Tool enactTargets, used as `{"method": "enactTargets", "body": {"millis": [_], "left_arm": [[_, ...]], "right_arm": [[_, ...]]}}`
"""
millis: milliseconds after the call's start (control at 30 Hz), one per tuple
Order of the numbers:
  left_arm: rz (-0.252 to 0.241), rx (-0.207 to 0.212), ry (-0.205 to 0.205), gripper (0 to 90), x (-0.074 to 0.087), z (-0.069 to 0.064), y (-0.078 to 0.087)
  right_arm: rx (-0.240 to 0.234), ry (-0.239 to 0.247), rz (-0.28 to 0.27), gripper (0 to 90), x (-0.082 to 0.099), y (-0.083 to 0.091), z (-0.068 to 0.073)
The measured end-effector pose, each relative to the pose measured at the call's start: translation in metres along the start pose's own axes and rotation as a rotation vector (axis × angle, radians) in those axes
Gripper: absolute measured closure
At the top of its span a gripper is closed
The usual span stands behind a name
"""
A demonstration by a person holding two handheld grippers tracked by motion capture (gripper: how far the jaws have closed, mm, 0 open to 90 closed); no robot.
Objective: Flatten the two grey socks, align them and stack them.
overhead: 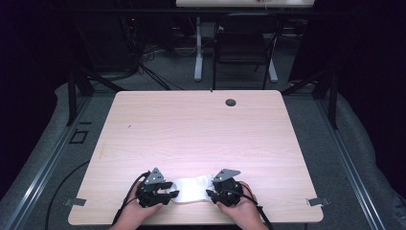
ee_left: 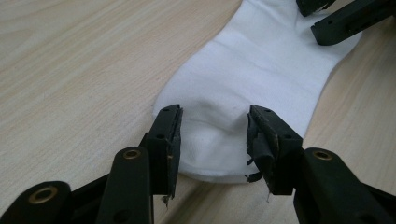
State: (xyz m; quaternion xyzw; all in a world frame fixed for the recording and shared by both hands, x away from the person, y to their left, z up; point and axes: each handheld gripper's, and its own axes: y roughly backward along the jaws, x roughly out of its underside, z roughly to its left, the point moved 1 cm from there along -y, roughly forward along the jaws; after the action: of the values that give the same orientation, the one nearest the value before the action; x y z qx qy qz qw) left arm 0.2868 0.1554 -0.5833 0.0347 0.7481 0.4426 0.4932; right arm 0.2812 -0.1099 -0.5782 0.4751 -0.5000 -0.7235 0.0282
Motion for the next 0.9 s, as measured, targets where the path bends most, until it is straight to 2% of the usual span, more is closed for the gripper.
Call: {"method": "enactTargets", "body": {"millis": [300,600,900], "left_arm": [[-0.005,-0.017,-0.046,54.3,0.001,0.000,-0.002],[-0.025,-0.054,-0.036,54.4,-0.005,0.011,-0.008],[-0.047,-0.074,0.010,54.4,-0.008,0.024,-0.010]], "right_arm": [[0.005,-0.018,-0.024,62.1,0.005,0.001,0.001],[0.021,-0.046,-0.033,61.9,-0.001,-0.005,-0.003],[0.023,-0.089,-0.046,62.0,-0.009,-0.012,-0.007]]}}
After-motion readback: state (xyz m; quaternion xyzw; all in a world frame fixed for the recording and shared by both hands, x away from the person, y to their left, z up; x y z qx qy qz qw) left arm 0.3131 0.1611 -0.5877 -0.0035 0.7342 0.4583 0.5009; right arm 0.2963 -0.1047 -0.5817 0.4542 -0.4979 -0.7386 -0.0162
